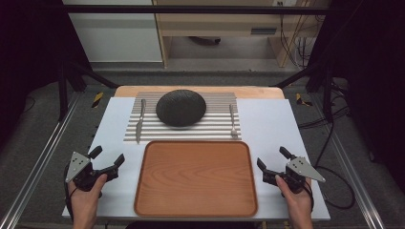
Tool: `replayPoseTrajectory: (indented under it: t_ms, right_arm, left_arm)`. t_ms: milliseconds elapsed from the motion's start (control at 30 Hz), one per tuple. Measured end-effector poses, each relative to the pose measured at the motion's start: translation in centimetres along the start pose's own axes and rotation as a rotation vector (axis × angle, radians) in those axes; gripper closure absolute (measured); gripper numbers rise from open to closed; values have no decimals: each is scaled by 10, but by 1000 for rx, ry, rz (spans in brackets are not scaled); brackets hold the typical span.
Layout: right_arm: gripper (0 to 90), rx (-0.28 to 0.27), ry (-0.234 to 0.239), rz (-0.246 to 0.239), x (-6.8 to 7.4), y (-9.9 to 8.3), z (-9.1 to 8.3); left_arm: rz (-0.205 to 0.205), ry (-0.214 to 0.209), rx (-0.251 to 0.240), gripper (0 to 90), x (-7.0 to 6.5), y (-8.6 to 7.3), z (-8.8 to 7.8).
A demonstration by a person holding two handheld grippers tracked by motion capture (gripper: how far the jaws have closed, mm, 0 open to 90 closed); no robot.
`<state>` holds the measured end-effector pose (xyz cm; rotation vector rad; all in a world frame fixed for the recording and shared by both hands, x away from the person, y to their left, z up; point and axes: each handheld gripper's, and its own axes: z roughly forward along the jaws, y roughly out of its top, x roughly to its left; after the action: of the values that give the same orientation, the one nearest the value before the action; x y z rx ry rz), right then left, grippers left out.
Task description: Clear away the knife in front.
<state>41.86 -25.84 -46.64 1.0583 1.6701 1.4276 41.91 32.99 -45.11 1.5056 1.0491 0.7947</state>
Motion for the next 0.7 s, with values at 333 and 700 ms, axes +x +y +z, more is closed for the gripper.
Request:
replayPoseTrajectory:
  t_ms: [333,700]
  right_arm:
    - [52,15,-27,13,5,2,-3]
    - [67,61,-22,14,14,7,0]
  left_arm:
    - [14,-11,14,66,-3,-1,2]
    - [33,-8,46,63,-14,0,5]
